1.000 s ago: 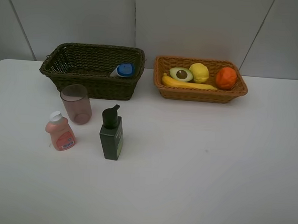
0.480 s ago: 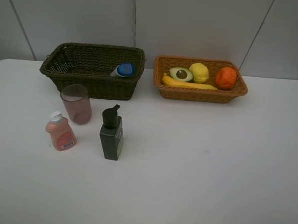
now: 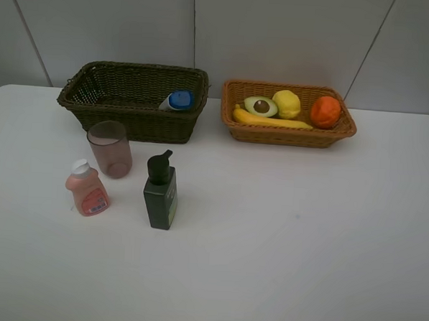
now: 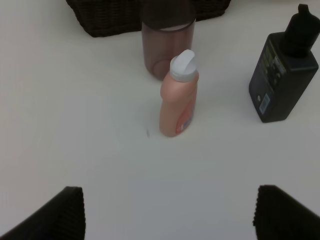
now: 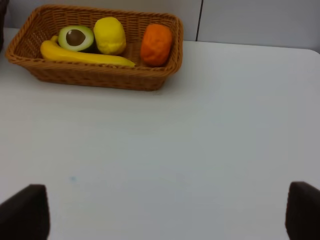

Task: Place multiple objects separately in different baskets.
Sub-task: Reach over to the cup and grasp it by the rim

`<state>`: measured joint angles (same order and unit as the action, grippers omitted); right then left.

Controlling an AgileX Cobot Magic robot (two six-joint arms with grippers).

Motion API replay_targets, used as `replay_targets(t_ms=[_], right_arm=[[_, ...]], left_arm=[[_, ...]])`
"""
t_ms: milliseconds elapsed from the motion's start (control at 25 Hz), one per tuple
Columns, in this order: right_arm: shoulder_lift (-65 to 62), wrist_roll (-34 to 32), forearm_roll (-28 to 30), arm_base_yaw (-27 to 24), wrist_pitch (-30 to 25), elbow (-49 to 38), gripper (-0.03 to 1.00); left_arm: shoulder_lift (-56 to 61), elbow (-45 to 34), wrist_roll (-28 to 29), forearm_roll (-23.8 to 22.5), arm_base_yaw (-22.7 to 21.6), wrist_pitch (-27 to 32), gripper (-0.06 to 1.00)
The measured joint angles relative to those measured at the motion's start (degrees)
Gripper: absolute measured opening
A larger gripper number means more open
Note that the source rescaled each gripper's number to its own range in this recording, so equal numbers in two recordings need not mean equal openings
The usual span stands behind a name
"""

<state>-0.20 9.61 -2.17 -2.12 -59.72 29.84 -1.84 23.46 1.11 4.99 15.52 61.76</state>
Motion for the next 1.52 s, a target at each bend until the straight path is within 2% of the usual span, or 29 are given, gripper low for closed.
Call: replay_targets(t_ms=[1520], right_arm=[[0.0,0.0,0.0,0.0,0.0,0.0,1.00]], left_arm=[[-0.2,0.6,0.0,0.0,0.0,-0.4,0.90]])
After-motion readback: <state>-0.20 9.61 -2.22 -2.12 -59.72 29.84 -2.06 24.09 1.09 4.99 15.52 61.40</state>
